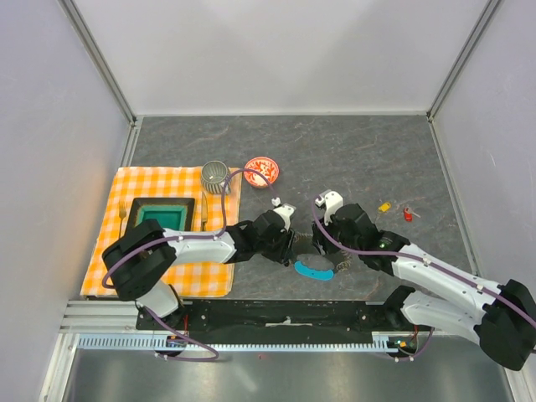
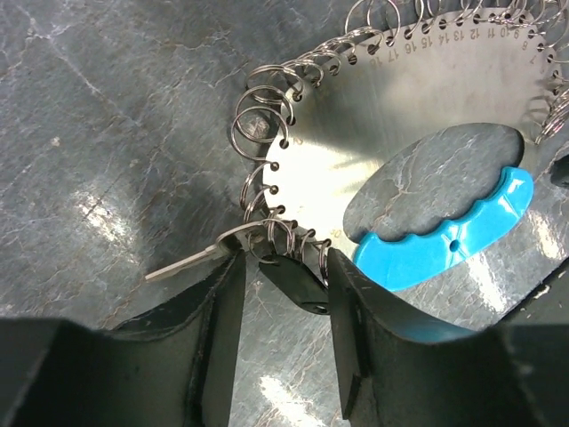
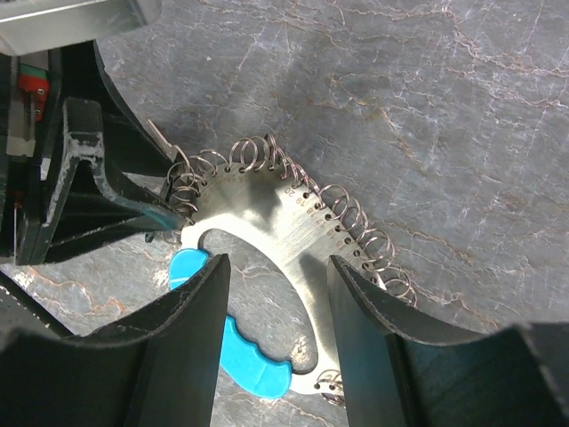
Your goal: Put the keys on the keyring
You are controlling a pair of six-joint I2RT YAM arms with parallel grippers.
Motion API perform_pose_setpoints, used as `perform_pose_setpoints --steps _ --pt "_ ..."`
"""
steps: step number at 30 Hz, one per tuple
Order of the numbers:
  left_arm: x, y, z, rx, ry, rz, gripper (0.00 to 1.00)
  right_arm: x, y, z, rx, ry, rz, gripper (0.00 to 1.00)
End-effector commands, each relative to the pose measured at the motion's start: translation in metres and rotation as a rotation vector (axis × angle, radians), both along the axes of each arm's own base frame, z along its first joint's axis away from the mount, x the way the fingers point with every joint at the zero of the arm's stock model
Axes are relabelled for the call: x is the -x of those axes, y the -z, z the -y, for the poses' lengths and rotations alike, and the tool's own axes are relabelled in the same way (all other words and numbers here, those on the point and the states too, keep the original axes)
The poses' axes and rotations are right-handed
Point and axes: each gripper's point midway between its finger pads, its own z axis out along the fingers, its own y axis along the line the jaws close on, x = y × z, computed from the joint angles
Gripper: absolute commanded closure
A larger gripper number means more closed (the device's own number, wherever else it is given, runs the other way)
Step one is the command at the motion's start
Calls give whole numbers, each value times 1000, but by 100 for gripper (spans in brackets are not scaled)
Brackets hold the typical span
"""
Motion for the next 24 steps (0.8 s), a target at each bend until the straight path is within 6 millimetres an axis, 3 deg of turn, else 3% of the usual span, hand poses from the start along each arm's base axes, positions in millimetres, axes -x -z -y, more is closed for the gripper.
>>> perform_pose_setpoints --steps 1,4,6,11,20,24 --pt "-5 0 -3 -37 -65 -13 55 -8 -11 -6 -52 14 43 44" --pt "-3 -5 -8 -44 -60 -5 67 -7 -12 -7 -59 3 45 44" --pt "-3 -12 -9 -36 -53 7 82 -4 -13 -10 -71 -21 44 44" --pt "5 -47 -5 21 54 58 96 2 -17 -22 -145 -71 47 44" --pt "16 -65 -6 45 171 87 98 14 7 -46 -276 -108 -53 44" --pt "16 -72 -7 41 198 110 98 10 33 -40 -227 -52 -95 44"
